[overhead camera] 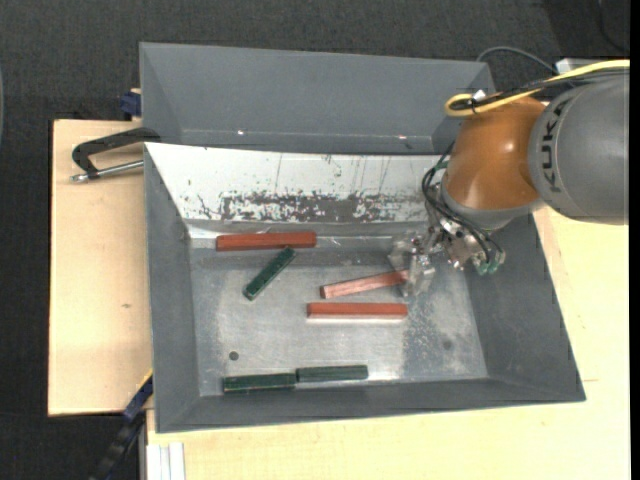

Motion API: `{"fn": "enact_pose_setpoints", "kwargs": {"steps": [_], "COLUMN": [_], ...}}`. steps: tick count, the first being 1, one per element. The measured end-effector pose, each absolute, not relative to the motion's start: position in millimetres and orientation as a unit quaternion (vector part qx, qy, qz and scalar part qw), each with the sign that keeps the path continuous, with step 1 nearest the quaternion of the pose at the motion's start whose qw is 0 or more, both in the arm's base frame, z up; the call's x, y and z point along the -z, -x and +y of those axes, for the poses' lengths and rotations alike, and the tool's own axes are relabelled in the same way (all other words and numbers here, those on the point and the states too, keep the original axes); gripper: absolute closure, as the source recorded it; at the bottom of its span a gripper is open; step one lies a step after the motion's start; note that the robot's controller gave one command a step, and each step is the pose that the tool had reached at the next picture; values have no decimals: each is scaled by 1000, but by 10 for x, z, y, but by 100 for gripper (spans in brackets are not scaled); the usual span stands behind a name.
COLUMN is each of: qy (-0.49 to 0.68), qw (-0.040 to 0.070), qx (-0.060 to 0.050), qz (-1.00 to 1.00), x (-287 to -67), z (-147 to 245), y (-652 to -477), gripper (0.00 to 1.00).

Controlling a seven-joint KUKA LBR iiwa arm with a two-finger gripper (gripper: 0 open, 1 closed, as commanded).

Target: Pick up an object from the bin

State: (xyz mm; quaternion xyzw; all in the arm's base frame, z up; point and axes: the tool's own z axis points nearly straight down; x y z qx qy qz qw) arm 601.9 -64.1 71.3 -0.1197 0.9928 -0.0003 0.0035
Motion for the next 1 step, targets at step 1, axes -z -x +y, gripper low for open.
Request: {"fn": "enact_pose_setpoints", "kwargs": {"steps": [1], "qy": [133], "qw": [4], "qx": [1], "qz": [991], "x": [-2257], "z": [-668], "y": [-6017], "gripper": [100]}}
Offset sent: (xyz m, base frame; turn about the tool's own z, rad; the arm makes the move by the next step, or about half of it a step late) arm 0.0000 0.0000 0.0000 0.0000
